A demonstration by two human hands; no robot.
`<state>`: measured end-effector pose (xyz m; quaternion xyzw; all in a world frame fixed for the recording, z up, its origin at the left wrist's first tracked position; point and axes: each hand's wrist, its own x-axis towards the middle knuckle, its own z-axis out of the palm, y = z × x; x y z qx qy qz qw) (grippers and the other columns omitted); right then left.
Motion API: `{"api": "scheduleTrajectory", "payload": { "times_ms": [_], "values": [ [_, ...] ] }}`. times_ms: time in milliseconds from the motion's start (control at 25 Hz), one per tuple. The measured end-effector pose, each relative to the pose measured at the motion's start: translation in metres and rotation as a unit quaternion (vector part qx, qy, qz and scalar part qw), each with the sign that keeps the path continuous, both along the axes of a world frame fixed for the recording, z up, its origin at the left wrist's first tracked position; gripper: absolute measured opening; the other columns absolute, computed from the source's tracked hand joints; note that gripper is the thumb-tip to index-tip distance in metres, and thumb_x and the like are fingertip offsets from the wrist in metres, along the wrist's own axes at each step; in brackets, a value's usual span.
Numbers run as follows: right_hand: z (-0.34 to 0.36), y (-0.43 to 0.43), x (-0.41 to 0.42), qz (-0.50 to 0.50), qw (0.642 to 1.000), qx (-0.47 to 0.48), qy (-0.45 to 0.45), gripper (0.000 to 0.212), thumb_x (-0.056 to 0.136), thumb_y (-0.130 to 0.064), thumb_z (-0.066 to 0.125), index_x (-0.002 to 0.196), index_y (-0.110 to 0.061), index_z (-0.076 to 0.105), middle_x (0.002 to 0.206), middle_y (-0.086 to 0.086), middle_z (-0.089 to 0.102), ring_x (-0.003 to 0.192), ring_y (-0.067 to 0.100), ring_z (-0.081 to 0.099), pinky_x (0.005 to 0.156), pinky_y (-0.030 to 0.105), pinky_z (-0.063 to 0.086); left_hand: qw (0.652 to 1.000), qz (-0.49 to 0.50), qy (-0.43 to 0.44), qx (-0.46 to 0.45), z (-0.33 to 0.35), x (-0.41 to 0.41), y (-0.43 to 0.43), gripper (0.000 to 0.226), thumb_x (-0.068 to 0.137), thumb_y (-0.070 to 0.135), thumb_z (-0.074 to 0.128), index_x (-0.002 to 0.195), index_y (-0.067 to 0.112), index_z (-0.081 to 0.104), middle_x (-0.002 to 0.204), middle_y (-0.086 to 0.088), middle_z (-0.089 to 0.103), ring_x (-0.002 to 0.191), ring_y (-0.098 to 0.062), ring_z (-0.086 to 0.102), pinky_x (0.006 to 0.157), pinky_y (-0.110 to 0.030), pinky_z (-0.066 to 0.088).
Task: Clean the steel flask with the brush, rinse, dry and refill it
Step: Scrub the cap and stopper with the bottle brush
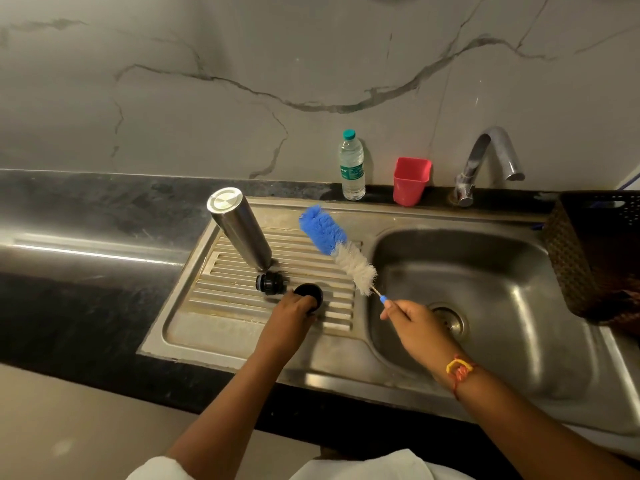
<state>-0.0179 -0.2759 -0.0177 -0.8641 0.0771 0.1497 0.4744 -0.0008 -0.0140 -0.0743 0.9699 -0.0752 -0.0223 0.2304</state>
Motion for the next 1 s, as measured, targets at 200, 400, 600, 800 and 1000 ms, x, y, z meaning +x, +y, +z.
{"api": "scheduleTrajectory", "payload": {
  "times_ms": [200,400,600,800,1000],
  "values": [
    [-0.003,0.004,0.004,0.018,1.000,-0.015,0.005,0.035,0.101,-0.045,0.045,0.082,-0.026,0.068,0.068,0.010,0.060,0.061,0.023,0.054,0.058,0.030,0.040,0.999,-0.007,-0.044,0.000,0.000,-0.007,0.006,0.027,0.085,0.011,0.080,0.110,0.006,0.068,0.116,-0.014,0.069,0.113,-0.034,0.062,0.101,-0.046,0.050],
    [-0.003,0.005,0.007,0.035,0.999,-0.022,0.003,0.035,0.102,-0.044,0.044,0.083,-0.026,0.068,0.073,0.012,0.064,0.068,0.028,0.059,0.062,0.032,0.043,0.977,0.157,-0.136,-0.049,0.022,0.011,0.026,0.027,0.098,0.005,0.063,0.125,0.001,0.064,0.120,-0.019,0.062,0.110,-0.032,0.057,0.092,-0.041,0.051],
    [-0.003,0.005,0.008,0.030,0.999,-0.023,0.015,0.036,0.101,-0.047,0.043,0.082,-0.028,0.068,0.069,0.010,0.060,0.066,0.027,0.057,0.061,0.032,0.041,0.991,0.097,0.005,0.088,0.023,0.042,0.059,0.056,0.092,0.014,0.072,0.144,0.007,0.055,0.147,-0.016,0.053,0.136,-0.035,0.045,0.112,-0.044,0.039],
    [-0.002,0.002,0.005,0.023,0.999,-0.020,0.017,0.036,0.101,-0.046,0.043,0.083,-0.027,0.068,0.072,0.011,0.062,0.067,0.027,0.057,0.062,0.032,0.041,0.993,0.062,0.047,0.091,0.016,0.052,0.065,0.067,0.086,0.017,0.080,0.147,0.011,0.051,0.149,-0.014,0.052,0.136,-0.036,0.046,0.113,-0.046,0.041],
    [-0.002,-0.001,0.003,0.011,0.999,-0.016,0.028,0.036,0.101,-0.046,0.044,0.083,-0.027,0.068,0.064,0.004,0.053,0.061,0.020,0.050,0.060,0.032,0.039,0.996,0.078,0.000,0.043,0.016,0.047,0.067,0.061,0.087,0.017,0.080,0.142,0.009,0.055,0.140,-0.014,0.056,0.126,-0.034,0.055,0.104,-0.042,0.049]
  ]
}}
